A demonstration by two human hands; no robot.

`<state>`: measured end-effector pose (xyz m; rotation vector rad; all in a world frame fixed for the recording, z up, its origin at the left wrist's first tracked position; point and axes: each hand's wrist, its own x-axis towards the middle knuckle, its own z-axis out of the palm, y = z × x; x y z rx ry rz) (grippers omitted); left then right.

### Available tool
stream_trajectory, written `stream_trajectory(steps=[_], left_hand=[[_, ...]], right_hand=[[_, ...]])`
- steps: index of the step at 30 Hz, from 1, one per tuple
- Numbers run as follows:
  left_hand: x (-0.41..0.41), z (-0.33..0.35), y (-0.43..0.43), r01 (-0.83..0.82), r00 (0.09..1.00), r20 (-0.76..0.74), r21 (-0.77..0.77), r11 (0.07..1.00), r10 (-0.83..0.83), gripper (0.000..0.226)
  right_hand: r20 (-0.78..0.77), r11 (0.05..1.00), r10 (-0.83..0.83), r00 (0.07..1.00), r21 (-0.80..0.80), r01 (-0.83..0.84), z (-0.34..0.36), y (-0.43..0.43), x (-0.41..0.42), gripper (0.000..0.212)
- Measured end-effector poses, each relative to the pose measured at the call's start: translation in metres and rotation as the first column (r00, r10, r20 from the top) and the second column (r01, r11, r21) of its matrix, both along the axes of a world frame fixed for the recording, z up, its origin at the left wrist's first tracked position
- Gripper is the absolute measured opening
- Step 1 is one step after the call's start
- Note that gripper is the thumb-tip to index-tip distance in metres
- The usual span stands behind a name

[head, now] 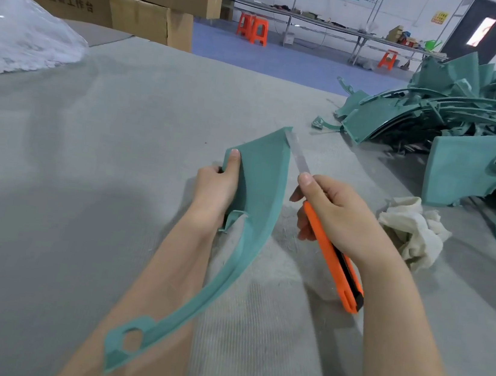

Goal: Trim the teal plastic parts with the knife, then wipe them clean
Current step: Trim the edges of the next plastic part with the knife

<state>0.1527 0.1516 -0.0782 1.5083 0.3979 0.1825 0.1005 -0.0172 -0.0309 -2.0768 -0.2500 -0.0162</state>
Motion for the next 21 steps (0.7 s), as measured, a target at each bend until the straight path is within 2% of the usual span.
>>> stream_trajectory(steps=[3,6,10,13,17,21], left_hand=[[0.0,0.001,0.0,0.007,1.0,-0.015,0.003,1.0,-0.007,0.059],[-0.001,0.001,0.002,0.024,0.998,-0.052,-0.001,1.0,-0.024,0.052],[-0.003,0.003,0.0,0.047,0.995,-0.086,0.008,0.999,-0.046,0.051],[-0.004,0.004,-0.003,0.068,0.993,-0.096,0.018,0.997,-0.066,0.051],[-0.006,0.006,-0.003,0.11,0.99,-0.093,0.031,0.994,-0.106,0.055],[-0.007,0.008,-0.002,0.125,0.989,-0.083,0.049,0.991,-0.121,0.054]], right_hand=[[0.046,0.997,-0.069,0.997,-0.036,0.071,-0.002,0.001,0.003,0.043],[0.126,0.985,-0.161,0.979,-0.033,0.167,-0.006,0.009,0.005,0.056],[0.328,0.96,-0.255,0.91,-0.024,0.278,-0.01,0.018,0.008,0.059],[0.415,0.94,-0.314,0.854,0.011,0.341,-0.014,0.019,0.008,0.061],[0.454,0.914,-0.362,0.814,0.002,0.406,-0.016,0.017,0.01,0.059],[0.47,0.92,-0.341,0.814,-0.011,0.392,-0.017,0.016,0.01,0.057]])
